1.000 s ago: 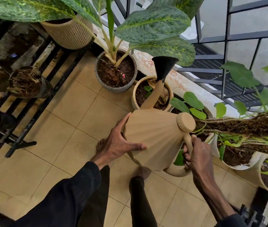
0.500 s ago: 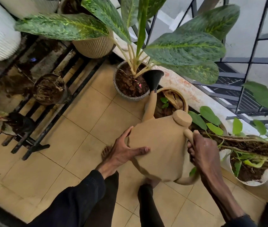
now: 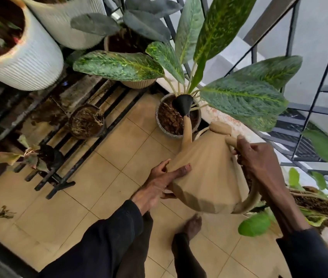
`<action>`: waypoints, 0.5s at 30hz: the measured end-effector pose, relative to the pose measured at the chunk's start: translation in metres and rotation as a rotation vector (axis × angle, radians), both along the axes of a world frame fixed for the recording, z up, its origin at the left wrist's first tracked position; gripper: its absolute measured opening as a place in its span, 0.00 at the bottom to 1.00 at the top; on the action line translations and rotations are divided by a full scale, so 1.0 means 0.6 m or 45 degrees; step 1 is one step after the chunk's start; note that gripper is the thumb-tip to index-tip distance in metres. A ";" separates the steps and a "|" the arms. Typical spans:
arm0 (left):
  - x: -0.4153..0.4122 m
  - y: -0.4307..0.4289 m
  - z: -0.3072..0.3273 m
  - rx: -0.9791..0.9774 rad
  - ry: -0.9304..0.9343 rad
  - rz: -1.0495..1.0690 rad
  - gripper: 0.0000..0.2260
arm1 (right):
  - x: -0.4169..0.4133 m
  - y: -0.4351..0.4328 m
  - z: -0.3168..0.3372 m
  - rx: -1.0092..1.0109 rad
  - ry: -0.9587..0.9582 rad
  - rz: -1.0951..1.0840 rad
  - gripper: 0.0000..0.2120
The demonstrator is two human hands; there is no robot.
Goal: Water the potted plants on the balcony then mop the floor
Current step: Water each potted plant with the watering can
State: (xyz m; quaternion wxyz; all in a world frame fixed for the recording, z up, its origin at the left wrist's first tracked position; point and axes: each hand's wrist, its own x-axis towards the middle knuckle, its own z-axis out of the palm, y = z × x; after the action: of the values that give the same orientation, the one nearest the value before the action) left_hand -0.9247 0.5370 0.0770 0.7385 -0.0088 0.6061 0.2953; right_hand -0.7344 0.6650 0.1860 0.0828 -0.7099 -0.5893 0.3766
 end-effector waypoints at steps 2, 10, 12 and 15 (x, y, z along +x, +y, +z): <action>-0.006 0.006 0.025 -0.014 -0.036 0.018 0.62 | -0.010 0.012 0.019 -0.019 -0.023 0.002 0.26; -0.013 0.008 0.099 -0.055 -0.069 0.114 0.51 | -0.025 0.039 0.075 -0.065 -0.112 0.031 0.26; -0.013 0.009 0.117 -0.046 -0.051 0.118 0.50 | -0.029 0.043 0.091 -0.068 -0.131 0.057 0.27; -0.007 0.011 0.141 -0.074 -0.021 0.136 0.51 | -0.031 0.048 0.113 -0.048 -0.144 0.092 0.29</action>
State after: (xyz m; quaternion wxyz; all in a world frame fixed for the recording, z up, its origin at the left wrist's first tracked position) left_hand -0.9289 0.5435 0.1617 0.7262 -0.0648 0.6069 0.3164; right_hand -0.7530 0.6937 0.2539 0.0224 -0.7097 -0.6111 0.3498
